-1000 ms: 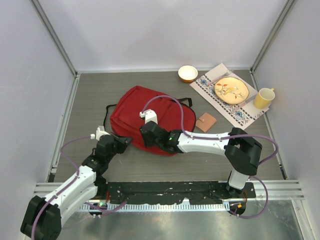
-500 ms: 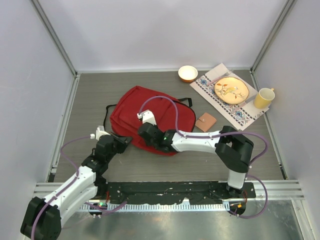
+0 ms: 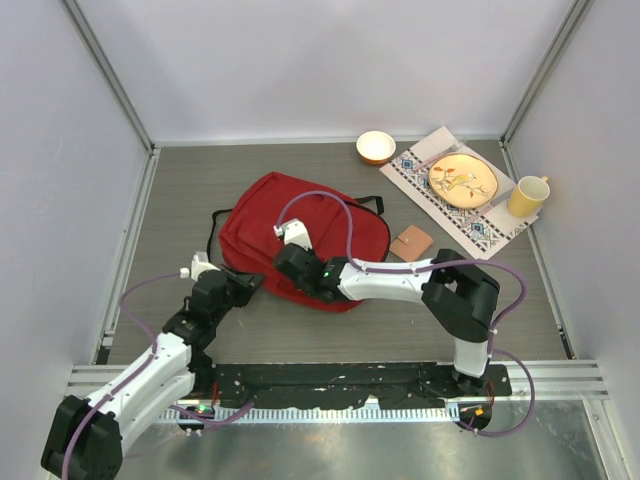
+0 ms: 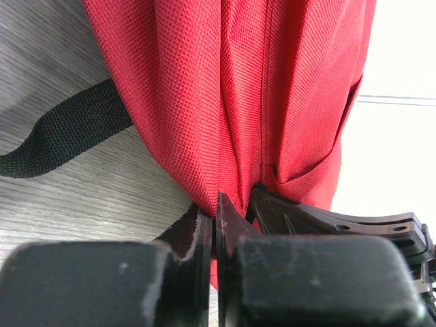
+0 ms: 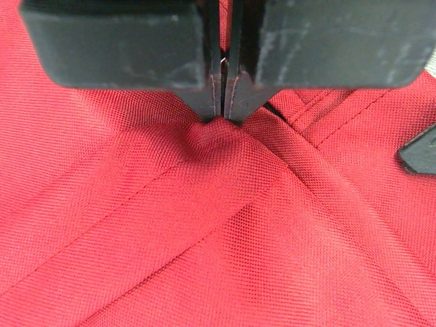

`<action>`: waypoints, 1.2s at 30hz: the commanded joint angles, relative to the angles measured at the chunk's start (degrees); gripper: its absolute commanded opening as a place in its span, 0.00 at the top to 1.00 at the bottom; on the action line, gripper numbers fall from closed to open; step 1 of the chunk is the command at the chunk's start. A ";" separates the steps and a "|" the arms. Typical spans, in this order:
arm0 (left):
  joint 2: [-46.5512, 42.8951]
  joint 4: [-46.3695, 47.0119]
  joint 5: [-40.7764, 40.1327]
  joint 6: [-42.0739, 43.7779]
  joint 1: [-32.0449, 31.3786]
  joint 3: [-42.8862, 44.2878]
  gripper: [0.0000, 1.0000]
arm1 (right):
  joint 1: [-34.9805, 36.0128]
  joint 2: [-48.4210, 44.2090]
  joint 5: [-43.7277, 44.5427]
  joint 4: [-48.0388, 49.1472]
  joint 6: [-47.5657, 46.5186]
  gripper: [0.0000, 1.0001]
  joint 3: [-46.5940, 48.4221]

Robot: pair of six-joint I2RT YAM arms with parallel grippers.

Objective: Pack the student bag
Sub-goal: Zip the student bag at the center of the board.

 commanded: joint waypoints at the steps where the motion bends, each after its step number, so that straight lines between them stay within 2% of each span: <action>1: -1.25 1.17 0.44 -0.13 -0.23 0.42 0.88 | -0.53 -3.19 2.46 3.47 0.86 0.99 0.02; 2: -1.42 0.91 0.53 0.04 -0.23 0.42 0.77 | -0.53 -3.81 2.28 3.73 1.30 0.99 -0.60; 3: -1.68 0.12 0.53 0.22 -0.23 0.50 0.61 | -0.53 -4.78 2.11 4.69 2.26 0.99 -1.39; 5: -2.73 -1.89 0.79 0.57 -0.32 0.85 0.44 | -0.53 -7.32 2.19 6.10 3.58 0.99 -3.94; 6: -3.26 -2.69 0.70 0.57 -0.32 1.03 0.32 | -0.53 -8.12 2.45 6.54 4.37 0.99 -4.73; 9: -6.15 -7.08 1.75 -0.21 -0.32 1.73 0.22 | -0.53 -10.93 2.55 9.00 7.36 0.99 -8.07; 15: -12.05 -14.29 1.23 -2.33 -0.23 5.68 0.14 | -0.53 -15.41 1.49 15.68 13.25 0.99 -14.22; 19: -9.70 -14.30 1.93 -2.15 -0.23 8.23 0.11 | -0.53 -17.96 0.44 19.29 14.31 0.99 -17.74; 24: -1.61 -6.05 5.00 -2.68 -0.32 8.24 0.11 | -0.53 -19.99 -1.49 21.22 13.35 0.99 -18.89; 32: 9.72 5.99 5.28 -2.77 -0.32 7.80 0.12 | -0.27 -21.39 -1.59 16.22 10.88 0.99 -19.41; 36: 14.74 13.82 5.45 -3.38 -0.32 6.92 0.17 | -0.18 -22.27 -5.79 18.32 10.53 0.99 -21.70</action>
